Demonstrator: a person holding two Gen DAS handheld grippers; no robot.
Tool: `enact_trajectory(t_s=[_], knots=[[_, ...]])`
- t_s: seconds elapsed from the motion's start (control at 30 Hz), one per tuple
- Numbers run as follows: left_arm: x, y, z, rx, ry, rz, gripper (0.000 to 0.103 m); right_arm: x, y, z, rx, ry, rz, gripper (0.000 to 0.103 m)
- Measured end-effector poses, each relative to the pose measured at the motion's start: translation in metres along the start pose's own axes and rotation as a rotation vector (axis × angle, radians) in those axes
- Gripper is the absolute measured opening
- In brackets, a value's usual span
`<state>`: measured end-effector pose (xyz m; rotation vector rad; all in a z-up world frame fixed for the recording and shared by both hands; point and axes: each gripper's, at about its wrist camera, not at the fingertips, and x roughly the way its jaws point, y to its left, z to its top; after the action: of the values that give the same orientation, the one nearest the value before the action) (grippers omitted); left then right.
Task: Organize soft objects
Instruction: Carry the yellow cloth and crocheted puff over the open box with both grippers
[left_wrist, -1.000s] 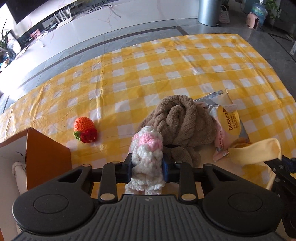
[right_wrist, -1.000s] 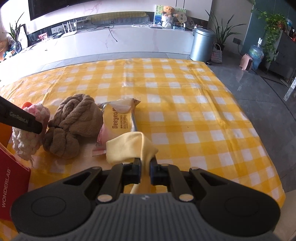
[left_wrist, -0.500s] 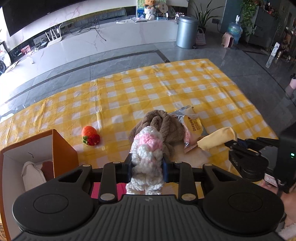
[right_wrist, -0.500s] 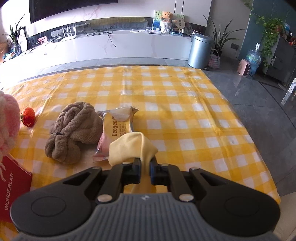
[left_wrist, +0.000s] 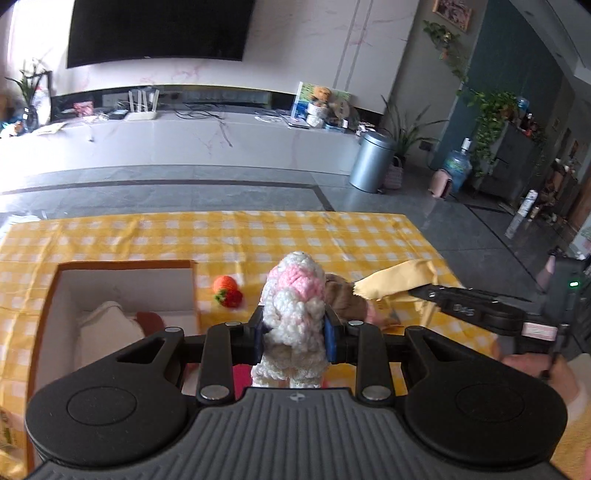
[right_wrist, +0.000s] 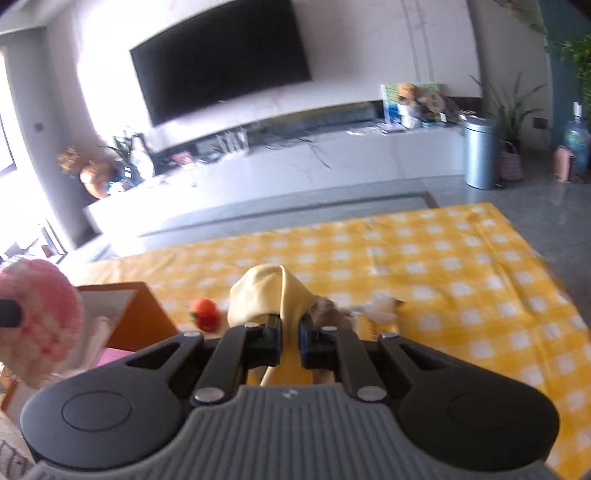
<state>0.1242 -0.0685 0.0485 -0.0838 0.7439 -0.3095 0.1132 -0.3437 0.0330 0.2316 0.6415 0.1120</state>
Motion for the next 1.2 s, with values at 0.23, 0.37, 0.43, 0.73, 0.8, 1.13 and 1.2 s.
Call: enact_trajectory(t_s=[0.23,0.37,0.43,0.73,0.8,1.13,1.2], knots=[[-0.028,0.058,-0.007,-0.089,-0.111,0.035,0.034,-0.005,0.082,0.009,-0.071,-0.030,0.229,0.007],[-0.042,0.093,-0.018,-0.182,-0.195,0.037,0.034,0.001,0.132,0.015,-0.103,-0.044,0.216,0.007],[-0.046,0.106,-0.021,-0.206,-0.230,0.084,0.034,0.007,0.153,0.017,-0.139,-0.046,0.201,0.007],[-0.057,0.156,-0.035,-0.232,-0.247,0.169,0.034,0.064,0.224,0.010,-0.228,0.132,0.214,0.007],[-0.060,0.169,-0.040,-0.276,-0.251,0.144,0.034,0.077,0.243,0.004,-0.276,0.174,0.210,0.007],[-0.066,0.203,-0.051,-0.385,-0.205,0.023,0.034,0.158,0.293,-0.026,-0.546,0.364,0.003,0.007],[-0.067,0.202,-0.051,-0.382,-0.204,0.024,0.034,0.153,0.290,-0.039,-0.542,0.384,0.009,0.007]])
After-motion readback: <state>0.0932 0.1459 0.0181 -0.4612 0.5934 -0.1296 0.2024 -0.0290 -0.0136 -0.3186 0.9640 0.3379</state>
